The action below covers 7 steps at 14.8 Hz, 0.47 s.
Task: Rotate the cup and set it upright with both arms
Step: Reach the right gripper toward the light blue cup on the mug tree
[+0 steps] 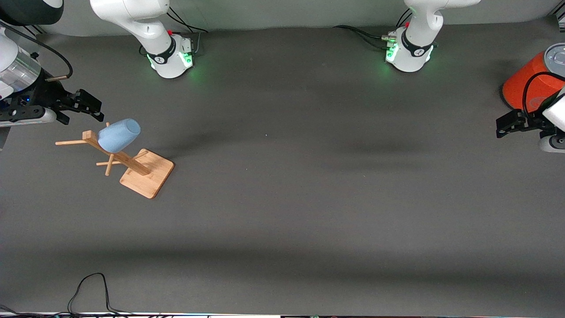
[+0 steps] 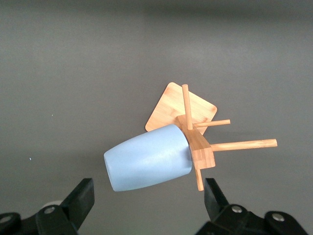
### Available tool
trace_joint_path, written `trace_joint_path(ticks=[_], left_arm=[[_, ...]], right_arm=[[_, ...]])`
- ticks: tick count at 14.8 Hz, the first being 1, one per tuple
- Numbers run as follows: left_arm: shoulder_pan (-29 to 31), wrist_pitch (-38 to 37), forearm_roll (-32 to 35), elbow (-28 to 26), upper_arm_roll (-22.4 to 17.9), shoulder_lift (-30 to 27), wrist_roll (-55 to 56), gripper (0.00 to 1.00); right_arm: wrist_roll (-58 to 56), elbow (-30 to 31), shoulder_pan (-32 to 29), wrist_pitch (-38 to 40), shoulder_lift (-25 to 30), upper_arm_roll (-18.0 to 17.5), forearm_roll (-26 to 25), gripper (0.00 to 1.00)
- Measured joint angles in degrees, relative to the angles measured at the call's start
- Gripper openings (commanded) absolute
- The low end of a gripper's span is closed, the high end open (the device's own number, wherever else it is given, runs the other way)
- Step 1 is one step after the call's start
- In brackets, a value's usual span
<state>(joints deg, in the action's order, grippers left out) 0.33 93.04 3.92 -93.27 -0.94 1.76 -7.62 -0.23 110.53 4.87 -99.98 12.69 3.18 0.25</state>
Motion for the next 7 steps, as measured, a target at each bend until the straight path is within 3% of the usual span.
trace_joint_path(ticks=[7], left_arm=[[0.0, 0.0, 0.0, 0.0, 0.0, 0.0, 0.0, 1.0]], right_arm=[[3.8, -5.1, 0.0, 2.2, -2.2, 0.0, 0.3, 1.0]])
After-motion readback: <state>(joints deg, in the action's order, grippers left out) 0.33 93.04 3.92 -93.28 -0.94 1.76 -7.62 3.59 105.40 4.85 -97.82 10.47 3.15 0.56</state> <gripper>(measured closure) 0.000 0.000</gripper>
